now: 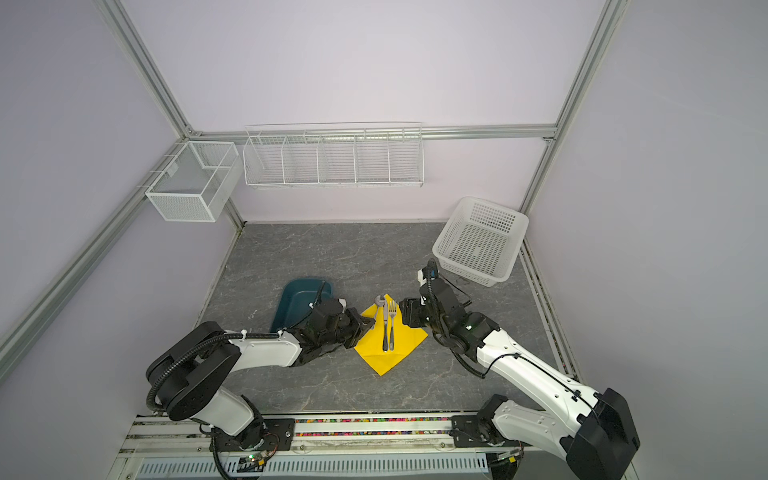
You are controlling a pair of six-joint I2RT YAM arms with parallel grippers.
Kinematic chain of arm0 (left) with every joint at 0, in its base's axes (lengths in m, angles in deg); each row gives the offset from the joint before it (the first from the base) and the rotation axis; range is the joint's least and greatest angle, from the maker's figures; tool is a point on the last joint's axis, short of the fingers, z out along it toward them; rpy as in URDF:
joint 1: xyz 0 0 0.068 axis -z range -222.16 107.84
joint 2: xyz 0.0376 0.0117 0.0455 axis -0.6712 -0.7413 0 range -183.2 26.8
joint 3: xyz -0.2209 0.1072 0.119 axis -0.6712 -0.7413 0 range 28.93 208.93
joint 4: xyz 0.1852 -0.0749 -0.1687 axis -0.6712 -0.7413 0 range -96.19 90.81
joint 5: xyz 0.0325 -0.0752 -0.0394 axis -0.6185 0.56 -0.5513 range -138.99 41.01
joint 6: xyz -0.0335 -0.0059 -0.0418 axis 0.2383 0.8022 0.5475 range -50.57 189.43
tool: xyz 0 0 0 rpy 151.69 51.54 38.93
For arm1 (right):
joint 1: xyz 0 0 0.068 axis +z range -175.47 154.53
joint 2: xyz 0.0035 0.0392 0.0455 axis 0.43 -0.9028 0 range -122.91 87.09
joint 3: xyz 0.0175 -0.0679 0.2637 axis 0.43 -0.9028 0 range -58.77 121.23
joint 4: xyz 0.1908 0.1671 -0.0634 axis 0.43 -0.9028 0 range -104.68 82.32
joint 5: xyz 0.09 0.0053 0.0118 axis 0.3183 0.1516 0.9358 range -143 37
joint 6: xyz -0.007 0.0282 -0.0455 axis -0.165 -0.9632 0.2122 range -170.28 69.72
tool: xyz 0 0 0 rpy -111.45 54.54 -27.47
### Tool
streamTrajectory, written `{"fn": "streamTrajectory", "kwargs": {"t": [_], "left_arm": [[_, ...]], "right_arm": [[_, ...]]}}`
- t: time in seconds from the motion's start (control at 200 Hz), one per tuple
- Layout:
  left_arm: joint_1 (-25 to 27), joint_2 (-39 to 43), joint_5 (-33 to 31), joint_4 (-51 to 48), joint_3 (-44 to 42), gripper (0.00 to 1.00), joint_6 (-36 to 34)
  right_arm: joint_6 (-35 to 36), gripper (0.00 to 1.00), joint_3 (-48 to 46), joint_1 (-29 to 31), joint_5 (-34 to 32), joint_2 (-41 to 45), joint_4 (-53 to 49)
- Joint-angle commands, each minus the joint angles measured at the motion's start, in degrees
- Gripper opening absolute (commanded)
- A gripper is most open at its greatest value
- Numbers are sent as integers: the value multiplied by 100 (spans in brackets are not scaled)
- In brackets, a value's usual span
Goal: Place the utensils on the paper napkin and roll it up
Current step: 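Set the spoon beside the knife on the napkin and open the left gripper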
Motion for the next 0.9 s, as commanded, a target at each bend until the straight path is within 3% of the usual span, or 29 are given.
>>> {"fn": "streamTrajectory", "kwargs": {"t": [0.0, 0.245, 0.895], "left_arm": [[97, -167, -52, 171, 18, 5, 182], [154, -227, -43, 144, -26, 16, 216], [271, -3, -22, -474, -11, 29, 84]], "right_arm": [[-64, 67, -63, -15, 14, 12, -44], [-64, 67, -43, -20, 29, 3, -99], [-53, 67, 1, -17, 30, -4, -178]]}}
